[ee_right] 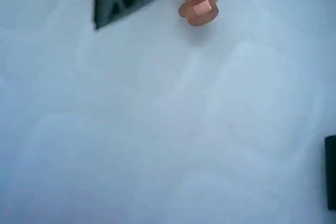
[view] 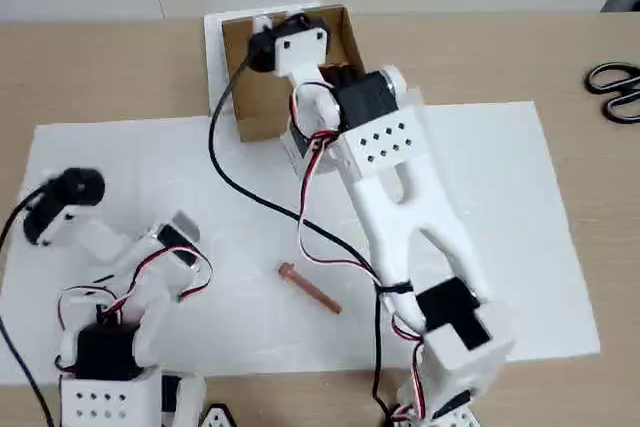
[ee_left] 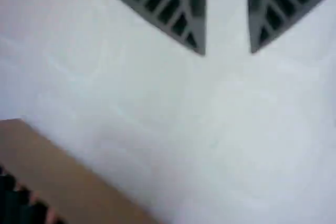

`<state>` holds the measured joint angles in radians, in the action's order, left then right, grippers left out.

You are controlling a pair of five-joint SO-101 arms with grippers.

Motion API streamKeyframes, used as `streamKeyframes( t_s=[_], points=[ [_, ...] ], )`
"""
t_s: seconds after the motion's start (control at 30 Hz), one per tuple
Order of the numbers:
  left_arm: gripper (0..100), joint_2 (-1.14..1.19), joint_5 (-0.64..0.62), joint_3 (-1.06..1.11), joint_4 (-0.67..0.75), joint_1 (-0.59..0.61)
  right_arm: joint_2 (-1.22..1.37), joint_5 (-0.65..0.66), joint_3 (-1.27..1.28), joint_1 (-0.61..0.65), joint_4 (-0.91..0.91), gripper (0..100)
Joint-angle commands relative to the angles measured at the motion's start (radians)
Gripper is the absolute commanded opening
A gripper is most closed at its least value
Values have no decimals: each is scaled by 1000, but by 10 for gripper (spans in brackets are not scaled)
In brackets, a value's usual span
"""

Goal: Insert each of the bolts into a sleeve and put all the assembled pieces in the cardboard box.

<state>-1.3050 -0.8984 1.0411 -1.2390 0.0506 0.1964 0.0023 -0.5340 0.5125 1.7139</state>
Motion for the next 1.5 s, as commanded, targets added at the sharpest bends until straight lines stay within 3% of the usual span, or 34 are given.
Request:
streamKeyframes(
  t_s=[0.0,0.1,0.27,0.37,0.47,0.57,0.7,0.93,1.13,1.47],
  points=[
    [51,-5,15,-38,-11,21,-85,-9,14,-5,-2,249],
    [51,34,189,-25,35,25,-105,-11,14,-4,-1,249],
    [51,239,143,-65,66,26,-179,-9,106,-1,5,249],
    [51,287,123,-102,44,57,-246,-20,195,99,1,249],
    [51,295,203,-186,44,180,-274,-124,218,217,-87,249],
    [51,295,296,-220,29,387,-249,-236,221,275,-239,248],
    [51,288,279,-182,15,677,-142,-311,219,364,-420,248],
    [51,288,262,-165,18,910,47,-324,216,506,-638,248],
    [51,288,262,-156,18,997,154,-322,216,519,-662,248],
    [51,288,261,-156,18,994,312,-319,215,487,-645,248]
  ],
)
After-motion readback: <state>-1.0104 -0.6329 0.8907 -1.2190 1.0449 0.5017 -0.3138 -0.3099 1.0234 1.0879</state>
